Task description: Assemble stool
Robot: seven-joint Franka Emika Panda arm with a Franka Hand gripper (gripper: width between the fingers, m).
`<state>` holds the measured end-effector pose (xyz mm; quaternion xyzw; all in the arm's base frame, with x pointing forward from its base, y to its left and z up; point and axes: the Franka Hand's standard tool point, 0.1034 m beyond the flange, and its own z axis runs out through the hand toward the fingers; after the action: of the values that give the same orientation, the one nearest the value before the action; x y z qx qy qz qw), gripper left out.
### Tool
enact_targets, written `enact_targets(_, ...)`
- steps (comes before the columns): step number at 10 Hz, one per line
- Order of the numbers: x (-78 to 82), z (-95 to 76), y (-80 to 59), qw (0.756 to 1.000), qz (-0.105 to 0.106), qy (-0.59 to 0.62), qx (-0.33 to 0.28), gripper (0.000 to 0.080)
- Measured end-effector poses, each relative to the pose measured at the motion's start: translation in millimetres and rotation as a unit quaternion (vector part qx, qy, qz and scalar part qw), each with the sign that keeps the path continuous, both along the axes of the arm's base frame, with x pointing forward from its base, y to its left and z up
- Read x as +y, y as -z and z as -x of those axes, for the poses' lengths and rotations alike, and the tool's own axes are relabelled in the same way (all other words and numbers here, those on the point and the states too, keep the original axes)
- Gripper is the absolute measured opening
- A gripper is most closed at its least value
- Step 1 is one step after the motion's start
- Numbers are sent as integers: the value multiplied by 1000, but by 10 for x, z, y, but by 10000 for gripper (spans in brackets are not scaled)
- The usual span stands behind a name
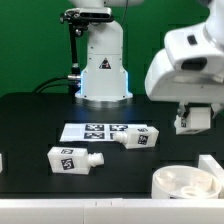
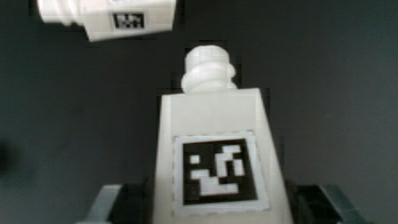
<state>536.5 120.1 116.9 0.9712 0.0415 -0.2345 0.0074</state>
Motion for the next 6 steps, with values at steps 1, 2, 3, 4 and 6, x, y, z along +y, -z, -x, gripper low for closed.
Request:
enact_targets(1,-131,-234,-218,999,-26,-22,-40,340)
enact_targets(2,-169,-409,-347,993,-46,-53,-90,340)
enact_targets(3,-100,-432,-369,989,-45,-51,-134,340)
enact_targets(4,-82,-441,-360,982,-51,-53,-176,340)
enact_targets(6,-121,-563,-351,965,-59,-54,-252,340)
